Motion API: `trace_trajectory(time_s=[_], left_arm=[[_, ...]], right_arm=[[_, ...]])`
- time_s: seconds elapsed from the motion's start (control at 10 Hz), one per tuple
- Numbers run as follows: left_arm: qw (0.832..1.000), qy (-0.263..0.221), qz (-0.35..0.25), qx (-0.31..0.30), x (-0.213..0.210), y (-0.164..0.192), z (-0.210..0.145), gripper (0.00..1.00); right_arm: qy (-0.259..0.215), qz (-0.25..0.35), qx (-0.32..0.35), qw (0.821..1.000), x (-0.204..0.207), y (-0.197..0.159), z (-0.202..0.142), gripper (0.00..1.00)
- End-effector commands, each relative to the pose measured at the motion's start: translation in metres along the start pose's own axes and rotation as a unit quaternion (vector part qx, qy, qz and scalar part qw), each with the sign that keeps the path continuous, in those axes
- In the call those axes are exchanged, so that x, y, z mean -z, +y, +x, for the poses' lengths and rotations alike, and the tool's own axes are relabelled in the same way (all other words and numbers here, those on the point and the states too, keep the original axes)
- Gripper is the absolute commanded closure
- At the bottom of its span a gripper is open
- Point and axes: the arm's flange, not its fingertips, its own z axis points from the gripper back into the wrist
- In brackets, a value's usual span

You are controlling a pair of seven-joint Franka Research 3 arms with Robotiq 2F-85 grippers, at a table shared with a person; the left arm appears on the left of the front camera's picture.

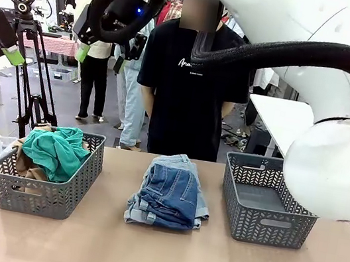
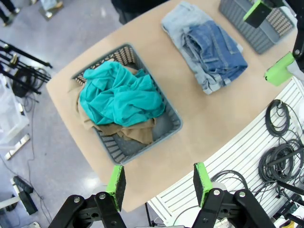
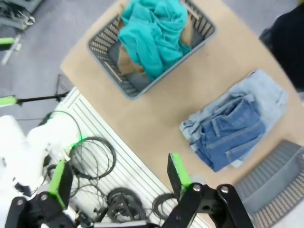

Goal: Sort the tops and bottoms.
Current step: Lift clothes from the center of the table with your left hand.

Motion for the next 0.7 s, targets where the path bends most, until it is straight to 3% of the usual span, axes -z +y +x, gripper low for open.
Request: trace_trajectory(time_s=[0.0, 0.3, 0.4, 0.5, 0.6], left_arm=[[1.0, 0.002, -0.001, 0.0, -0.001, 0.0, -0.001, 0.25], [1.0, 0.002, -0.001, 0.0, -0.001, 0.0, -0.001, 0.25], [1.0, 0.002, -0.001, 0.0, -0.001, 0.0, -0.001, 0.25], [1.0, 0.002, -0.001, 0.0, -0.001, 0.0, -0.001, 0.25], [1.0, 0.002, -0.001, 0.0, -0.001, 0.0, -0.001, 0.25]], right_arm=[[-0.001, -0.001, 0.003, 1.0, 0.012, -0.005, 0.005, 0.0], [0.004, -0.001, 0.002, 1.0, 0.007, -0.004, 0.002, 0.0], [0.184, -0.043, -0.051, 0.981, 0.031, -0.027, 0.013, 0.0], [0.294, -0.019, -0.03, 0.955, 0.029, -0.066, -0.001, 0.0], [0.36, -0.01, -0.013, 0.933, 0.024, -0.093, -0.026, 0.0]])
